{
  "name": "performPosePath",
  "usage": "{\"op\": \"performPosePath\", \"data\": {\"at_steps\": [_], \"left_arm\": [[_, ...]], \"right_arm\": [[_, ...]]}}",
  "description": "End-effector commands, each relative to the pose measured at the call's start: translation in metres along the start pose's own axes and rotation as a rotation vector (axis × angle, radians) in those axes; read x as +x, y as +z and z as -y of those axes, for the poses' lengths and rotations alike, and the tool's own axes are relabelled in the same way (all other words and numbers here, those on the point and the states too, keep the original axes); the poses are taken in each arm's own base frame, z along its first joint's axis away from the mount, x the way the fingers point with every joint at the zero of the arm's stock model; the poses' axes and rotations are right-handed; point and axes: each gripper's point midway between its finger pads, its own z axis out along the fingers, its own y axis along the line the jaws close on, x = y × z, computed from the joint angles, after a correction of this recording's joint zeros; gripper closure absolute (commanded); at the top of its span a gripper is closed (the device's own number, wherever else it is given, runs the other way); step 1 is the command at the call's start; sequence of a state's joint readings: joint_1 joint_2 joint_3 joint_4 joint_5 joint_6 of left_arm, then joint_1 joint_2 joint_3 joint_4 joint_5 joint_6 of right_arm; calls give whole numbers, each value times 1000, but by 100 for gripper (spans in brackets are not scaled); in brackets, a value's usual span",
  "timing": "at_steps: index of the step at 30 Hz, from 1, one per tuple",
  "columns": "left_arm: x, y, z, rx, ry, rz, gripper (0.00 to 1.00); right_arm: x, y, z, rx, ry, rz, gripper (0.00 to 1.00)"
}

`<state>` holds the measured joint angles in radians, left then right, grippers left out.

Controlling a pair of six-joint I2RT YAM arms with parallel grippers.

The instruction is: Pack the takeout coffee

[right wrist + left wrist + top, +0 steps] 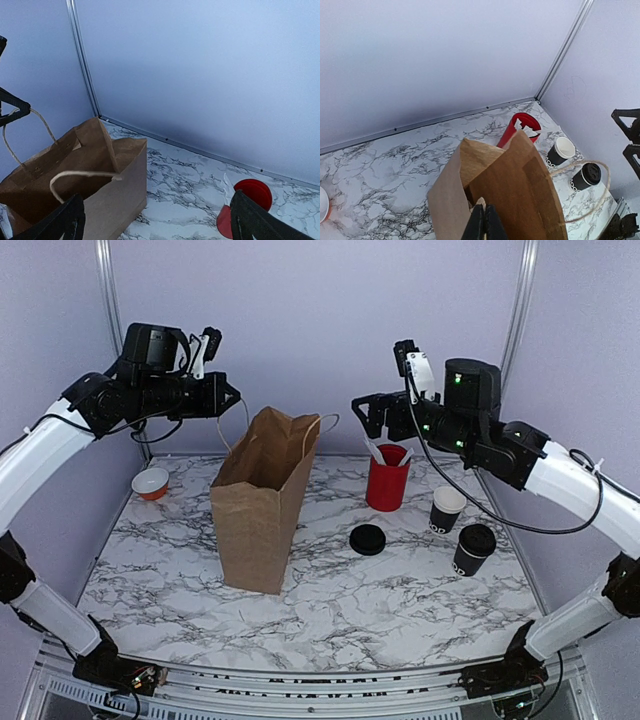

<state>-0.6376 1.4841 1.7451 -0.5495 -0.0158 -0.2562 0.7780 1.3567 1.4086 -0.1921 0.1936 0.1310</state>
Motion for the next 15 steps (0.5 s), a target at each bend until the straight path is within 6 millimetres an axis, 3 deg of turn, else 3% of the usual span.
{"op": "performPosePath", "data": {"at_steps": [1, 9, 15], "left_arm": [[-7, -13, -25, -125, -82, 91, 100], [4, -28, -38, -169, -130, 110, 100], [3, -41, -42, -184, -134, 137, 89]], "right_arm": [[-21, 3, -4, -24, 22, 37, 2], [-14, 20, -8, -24, 26, -13, 2], [-1, 27, -7, -16, 33, -58, 2]]}}
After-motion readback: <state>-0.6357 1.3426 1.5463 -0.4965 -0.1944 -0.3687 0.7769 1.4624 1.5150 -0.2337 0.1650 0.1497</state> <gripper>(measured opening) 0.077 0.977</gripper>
